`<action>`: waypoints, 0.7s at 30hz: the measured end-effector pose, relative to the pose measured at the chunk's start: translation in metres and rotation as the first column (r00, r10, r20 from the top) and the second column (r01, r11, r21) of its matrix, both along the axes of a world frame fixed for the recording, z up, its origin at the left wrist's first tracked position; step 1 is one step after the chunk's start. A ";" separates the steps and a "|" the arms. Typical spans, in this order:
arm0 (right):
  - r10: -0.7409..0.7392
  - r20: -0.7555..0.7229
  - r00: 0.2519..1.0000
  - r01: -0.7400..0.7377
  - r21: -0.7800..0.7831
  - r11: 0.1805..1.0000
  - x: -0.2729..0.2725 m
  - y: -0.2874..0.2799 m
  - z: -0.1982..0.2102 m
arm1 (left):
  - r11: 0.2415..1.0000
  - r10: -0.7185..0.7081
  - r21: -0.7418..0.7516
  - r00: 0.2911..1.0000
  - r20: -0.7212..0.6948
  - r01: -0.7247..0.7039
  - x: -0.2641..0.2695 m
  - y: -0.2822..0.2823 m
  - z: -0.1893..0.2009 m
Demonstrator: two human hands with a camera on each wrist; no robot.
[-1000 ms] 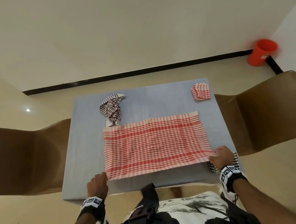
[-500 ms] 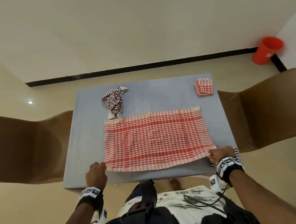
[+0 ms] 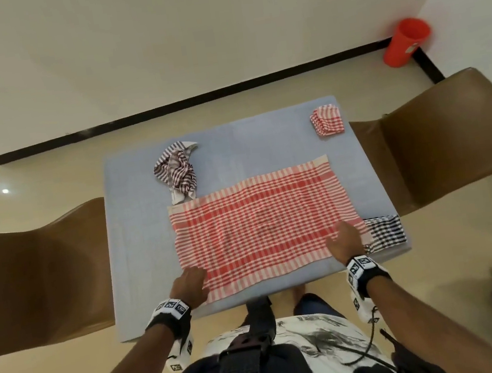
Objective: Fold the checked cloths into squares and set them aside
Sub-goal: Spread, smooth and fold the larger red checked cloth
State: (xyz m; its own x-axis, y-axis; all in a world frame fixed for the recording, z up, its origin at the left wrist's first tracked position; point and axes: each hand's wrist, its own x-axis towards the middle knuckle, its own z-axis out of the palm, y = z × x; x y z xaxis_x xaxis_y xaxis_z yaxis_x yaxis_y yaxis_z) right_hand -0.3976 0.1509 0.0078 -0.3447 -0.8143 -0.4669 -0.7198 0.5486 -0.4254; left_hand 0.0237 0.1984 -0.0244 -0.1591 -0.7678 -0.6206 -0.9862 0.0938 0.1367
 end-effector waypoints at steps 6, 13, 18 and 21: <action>0.145 0.566 0.812 -0.292 0.177 0.940 0.077 -0.006 -0.036 | 0.999 0.006 -0.032 0.985 -0.170 -0.012 -0.036 -0.027 -0.011; -0.268 0.744 0.612 -0.085 0.398 0.913 0.099 0.000 -0.068 | 1.000 0.012 0.025 0.982 -0.186 -0.008 -0.050 -0.018 -0.038; -0.604 0.725 0.330 0.594 0.338 0.730 -0.003 -0.010 -0.061 | 1.000 0.023 0.015 0.981 -0.191 -0.020 -0.041 -0.007 -0.045; -0.629 0.761 0.156 0.723 0.346 0.598 -0.021 -0.026 -0.056 | 0.997 0.070 0.052 0.972 -0.224 -0.060 -0.044 -0.014 -0.042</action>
